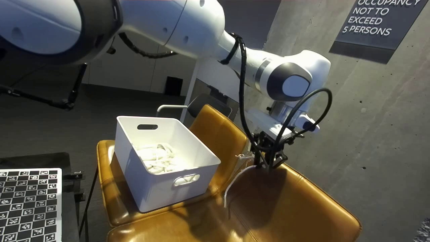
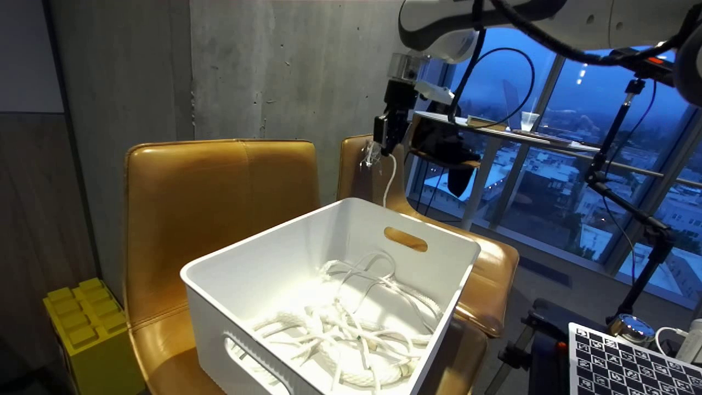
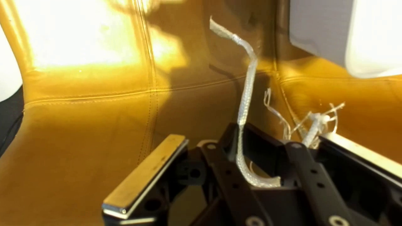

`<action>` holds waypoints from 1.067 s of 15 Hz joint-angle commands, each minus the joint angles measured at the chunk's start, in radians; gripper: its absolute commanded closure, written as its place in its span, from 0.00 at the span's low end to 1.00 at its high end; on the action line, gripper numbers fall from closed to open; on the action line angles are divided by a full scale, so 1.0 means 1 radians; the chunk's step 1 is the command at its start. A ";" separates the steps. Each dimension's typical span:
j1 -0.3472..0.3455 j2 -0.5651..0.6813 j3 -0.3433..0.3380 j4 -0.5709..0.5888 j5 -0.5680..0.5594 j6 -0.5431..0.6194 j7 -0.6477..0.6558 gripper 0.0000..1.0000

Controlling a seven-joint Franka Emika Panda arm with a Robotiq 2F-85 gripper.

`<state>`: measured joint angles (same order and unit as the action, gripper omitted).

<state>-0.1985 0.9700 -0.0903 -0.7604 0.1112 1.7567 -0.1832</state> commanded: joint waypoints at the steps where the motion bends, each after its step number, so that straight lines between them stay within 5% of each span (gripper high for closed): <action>1: -0.004 -0.189 0.037 -0.229 0.020 -0.039 -0.115 0.97; 9: 0.021 -0.495 0.081 -0.612 0.002 -0.063 -0.291 0.97; 16: 0.038 -0.744 0.155 -0.962 0.058 0.035 -0.509 0.97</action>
<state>-0.1728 0.3654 0.0487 -1.5273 0.1300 1.7077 -0.6057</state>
